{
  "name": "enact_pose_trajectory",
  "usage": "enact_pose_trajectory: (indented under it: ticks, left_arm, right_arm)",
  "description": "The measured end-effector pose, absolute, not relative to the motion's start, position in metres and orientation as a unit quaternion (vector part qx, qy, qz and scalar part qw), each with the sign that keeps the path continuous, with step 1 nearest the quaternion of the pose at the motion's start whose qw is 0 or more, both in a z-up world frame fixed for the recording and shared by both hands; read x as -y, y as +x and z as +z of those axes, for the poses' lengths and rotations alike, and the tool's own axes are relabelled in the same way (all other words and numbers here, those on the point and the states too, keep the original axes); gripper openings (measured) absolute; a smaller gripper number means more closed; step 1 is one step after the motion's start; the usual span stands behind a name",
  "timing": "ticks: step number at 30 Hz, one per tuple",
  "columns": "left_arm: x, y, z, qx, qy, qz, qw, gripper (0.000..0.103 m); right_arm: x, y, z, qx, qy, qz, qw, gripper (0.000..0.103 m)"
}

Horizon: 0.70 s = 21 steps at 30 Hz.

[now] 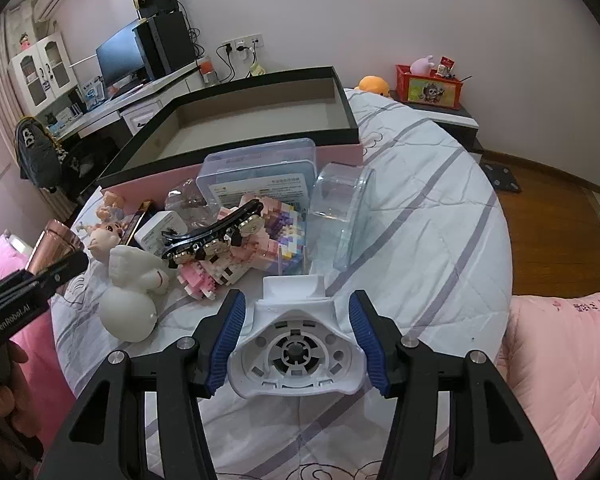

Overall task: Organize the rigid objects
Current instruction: 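Carry the canister and adapter into the pink box with both tools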

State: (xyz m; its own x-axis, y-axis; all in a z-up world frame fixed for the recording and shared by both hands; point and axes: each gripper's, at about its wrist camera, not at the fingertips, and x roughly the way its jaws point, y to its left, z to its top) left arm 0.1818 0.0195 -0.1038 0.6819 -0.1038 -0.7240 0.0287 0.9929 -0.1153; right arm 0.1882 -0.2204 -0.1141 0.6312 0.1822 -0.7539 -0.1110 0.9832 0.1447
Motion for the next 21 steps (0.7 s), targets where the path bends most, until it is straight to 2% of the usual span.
enact_pose_trajectory:
  ticks: [8,10,11,12,13,14,16,17,21]
  left_arm:
    - [-0.017,0.179,-0.105,-0.397,-0.048,-0.035,0.916,0.047]
    - [-0.017,0.180,-0.108,-0.401,-0.050,-0.034,0.914,0.047]
    - [-0.017,0.180,-0.109,-0.403,-0.051,-0.034,0.913,0.047]
    - [-0.017,0.180,-0.109,-0.403,-0.051,-0.034,0.913,0.047]
    - [-0.017,0.180,-0.109,-0.403,-0.051,-0.034,0.913,0.047]
    - [-0.016,0.180,-0.109,-0.403,-0.050,-0.034,0.913,0.047]
    - [-0.016,0.180,-0.110,-0.402,-0.049,-0.034,0.914,0.047]
    - [-0.016,0.179,-0.109,-0.401,-0.049,-0.034,0.914,0.047]
    - [-0.015,0.178,-0.107,-0.398,-0.048,-0.035,0.916,0.047]
  right_arm:
    - [0.215,0.190,-0.117,-0.438,0.032,0.084,0.895,0.056]
    - [0.213,0.189,-0.122,-0.447,0.043,0.086,0.890,0.063]
    - [0.211,0.187,-0.126,-0.452,0.036,0.079,0.888,0.075]
    - [0.209,0.184,-0.131,-0.457,0.028,0.074,0.886,0.080]
    - [0.209,0.182,-0.137,-0.461,0.028,0.075,0.884,0.080]
    - [0.210,0.179,-0.141,-0.459,0.038,0.078,0.884,0.079]
    - [0.211,0.174,-0.140,-0.448,0.028,0.064,0.891,0.058]
    - [0.212,0.175,-0.140,-0.445,0.028,0.064,0.893,0.052]
    - [0.218,0.177,-0.138,-0.440,0.046,0.075,0.893,0.051]
